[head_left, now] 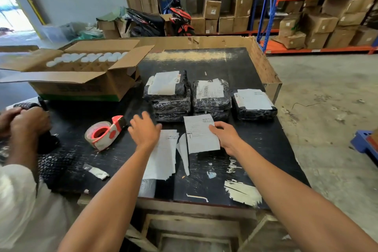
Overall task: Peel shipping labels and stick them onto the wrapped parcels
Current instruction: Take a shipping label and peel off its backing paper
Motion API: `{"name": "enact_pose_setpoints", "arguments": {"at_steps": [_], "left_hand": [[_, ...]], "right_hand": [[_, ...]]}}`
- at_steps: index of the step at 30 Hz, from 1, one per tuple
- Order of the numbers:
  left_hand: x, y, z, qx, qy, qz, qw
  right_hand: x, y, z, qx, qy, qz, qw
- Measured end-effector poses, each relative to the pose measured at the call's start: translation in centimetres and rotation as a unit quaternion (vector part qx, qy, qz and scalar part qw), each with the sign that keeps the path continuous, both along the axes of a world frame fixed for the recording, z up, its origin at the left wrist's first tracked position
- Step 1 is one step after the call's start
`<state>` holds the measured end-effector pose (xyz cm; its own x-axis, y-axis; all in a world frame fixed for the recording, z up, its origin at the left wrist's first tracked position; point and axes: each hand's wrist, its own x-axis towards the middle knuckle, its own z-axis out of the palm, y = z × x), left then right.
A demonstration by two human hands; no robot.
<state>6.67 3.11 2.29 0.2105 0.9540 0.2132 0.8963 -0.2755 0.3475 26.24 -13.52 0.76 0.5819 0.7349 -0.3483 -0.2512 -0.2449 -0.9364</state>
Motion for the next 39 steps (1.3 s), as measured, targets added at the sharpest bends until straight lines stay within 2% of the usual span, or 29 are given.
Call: {"name": "enact_pose_setpoints", "arguments": {"at_steps": [1, 2, 4, 6, 7, 10, 12, 16, 22, 27, 31, 39], "left_hand": [[0.7, -0.5, 0.4, 0.038, -0.028, -0.041, 0.998], [1.5, -1.0, 0.9, 0.027, -0.072, -0.093, 0.993], [3.3, -2.3, 1.6, -0.138, -0.176, -0.166, 0.960], [4.7, -3.9, 1.9, -0.306, -0.266, -0.201, 0.892], [5.3, -4.5, 1.7, -0.353, -0.296, -0.217, 0.861], [6.8, -5.6, 0.2, -0.387, -0.409, -0.222, 0.796], [7.3, -5.8, -0.2, -0.379, -0.452, -0.218, 0.777], [7.9, -6.2, -0.2, -0.405, -0.443, -0.232, 0.766], [8.3, -7.4, 0.6, -0.458, -0.444, -0.235, 0.733], [8.6, -7.4, 0.9, -0.452, -0.445, -0.237, 0.736], [8.8, -7.4, 1.2, -0.438, -0.439, -0.248, 0.744], [9.0, -7.2, 1.2, -0.414, -0.425, -0.252, 0.765]], "right_hand": [[0.2, -0.1, 0.0, 0.005, 0.000, 0.001, 1.000], [0.3, -0.2, 0.1, 0.012, 0.002, 0.003, 1.000], [0.4, -0.5, 0.2, 0.027, 0.014, 0.004, 1.000], [0.5, -1.0, 0.4, 0.039, 0.018, 0.004, 0.999], [0.6, -1.2, 0.4, 0.042, 0.016, 0.008, 0.999], [1.4, -2.0, 0.3, 0.035, -0.017, 0.032, 0.999], [2.0, -2.4, 0.3, 0.044, -0.030, 0.024, 0.998], [3.2, -3.4, 0.7, 0.075, -0.021, -0.017, 0.997], [4.2, -4.5, 1.2, 0.081, -0.132, 0.023, 0.988], [4.8, -4.9, 1.6, 0.086, -0.165, 0.055, 0.981], [5.1, -4.9, 1.5, 0.043, -0.243, 0.082, 0.966], [5.4, -4.7, 1.6, 0.034, -0.272, 0.083, 0.958]]}}
